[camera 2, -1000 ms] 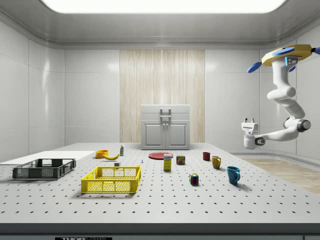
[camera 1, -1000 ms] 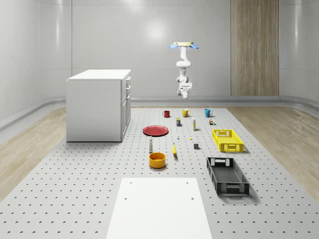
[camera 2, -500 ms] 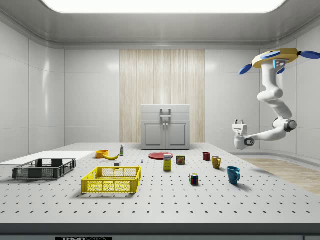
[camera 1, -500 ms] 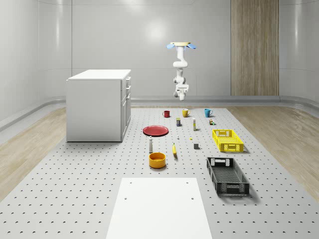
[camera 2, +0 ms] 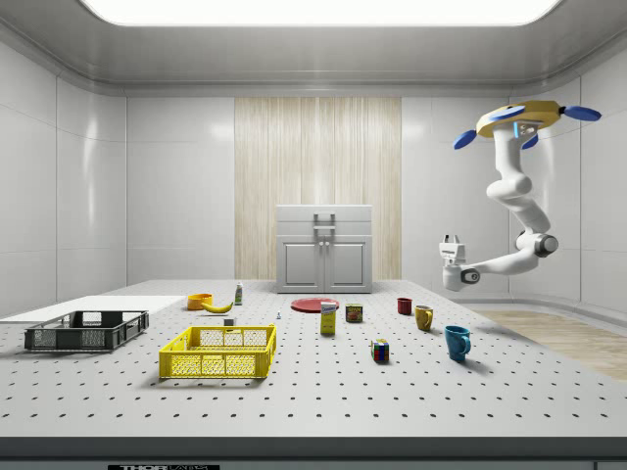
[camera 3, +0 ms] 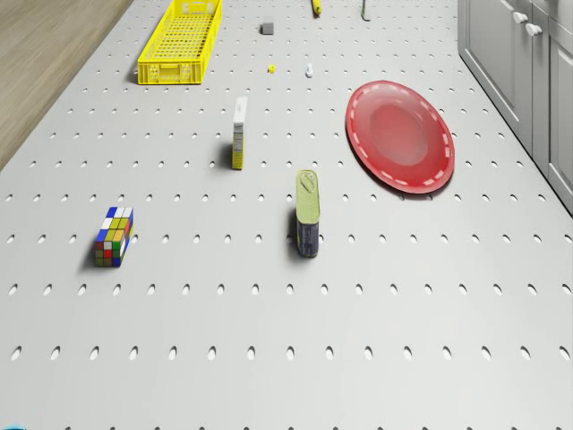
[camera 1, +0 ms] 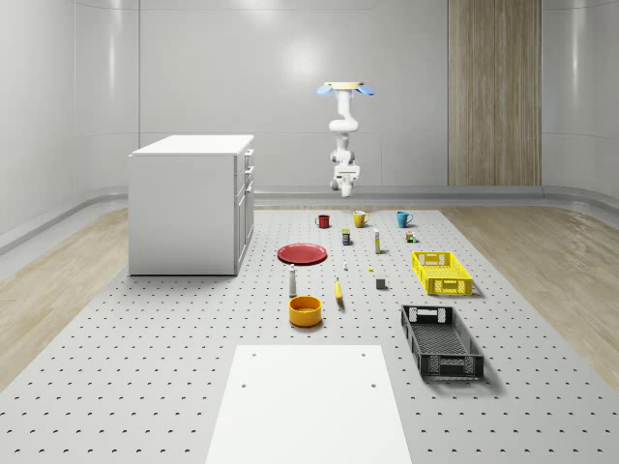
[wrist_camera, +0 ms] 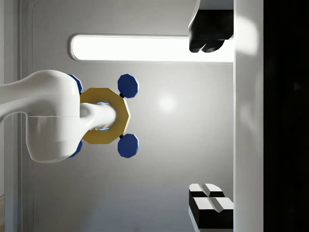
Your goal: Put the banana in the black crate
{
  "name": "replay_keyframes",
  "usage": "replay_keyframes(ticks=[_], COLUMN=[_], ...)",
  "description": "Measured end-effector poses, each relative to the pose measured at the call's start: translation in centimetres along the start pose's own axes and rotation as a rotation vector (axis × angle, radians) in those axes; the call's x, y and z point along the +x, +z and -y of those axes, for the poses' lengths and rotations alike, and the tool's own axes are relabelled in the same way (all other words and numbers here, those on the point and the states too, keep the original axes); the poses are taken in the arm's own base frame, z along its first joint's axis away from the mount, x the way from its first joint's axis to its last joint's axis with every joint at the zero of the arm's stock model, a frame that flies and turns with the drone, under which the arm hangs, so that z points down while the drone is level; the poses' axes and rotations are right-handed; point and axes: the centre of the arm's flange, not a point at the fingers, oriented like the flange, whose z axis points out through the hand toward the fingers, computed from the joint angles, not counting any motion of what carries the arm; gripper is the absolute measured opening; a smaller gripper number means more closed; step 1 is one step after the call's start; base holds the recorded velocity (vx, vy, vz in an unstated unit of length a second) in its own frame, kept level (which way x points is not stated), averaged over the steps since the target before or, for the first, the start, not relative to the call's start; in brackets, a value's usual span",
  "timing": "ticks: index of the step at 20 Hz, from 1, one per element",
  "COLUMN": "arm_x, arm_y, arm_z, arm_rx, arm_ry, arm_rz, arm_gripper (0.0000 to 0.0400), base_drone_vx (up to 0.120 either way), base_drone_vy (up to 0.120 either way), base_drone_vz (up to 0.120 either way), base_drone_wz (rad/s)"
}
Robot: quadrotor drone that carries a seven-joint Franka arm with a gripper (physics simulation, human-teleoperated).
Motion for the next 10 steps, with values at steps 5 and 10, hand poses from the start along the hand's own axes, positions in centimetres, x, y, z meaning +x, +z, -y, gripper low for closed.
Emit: replay_keyframes(ticks=[5, 10], arm_x=[-0.04, -0.09], arm_y=[-0.01, -0.01], arm_z=[-0.02, -0.02], arm_rx=[0.002, 0.002], arm_ry=[0.000, 0.000], arm_rz=[-0.004, -0.009], arm_gripper=[0.0400, 0.0400], base_drone_vx=[0.120, 0.120], base_drone_vy=[-0.120, -0.120], base_drone_vz=[0.000, 0.000], base_drone_wz=[0.000, 0.000])
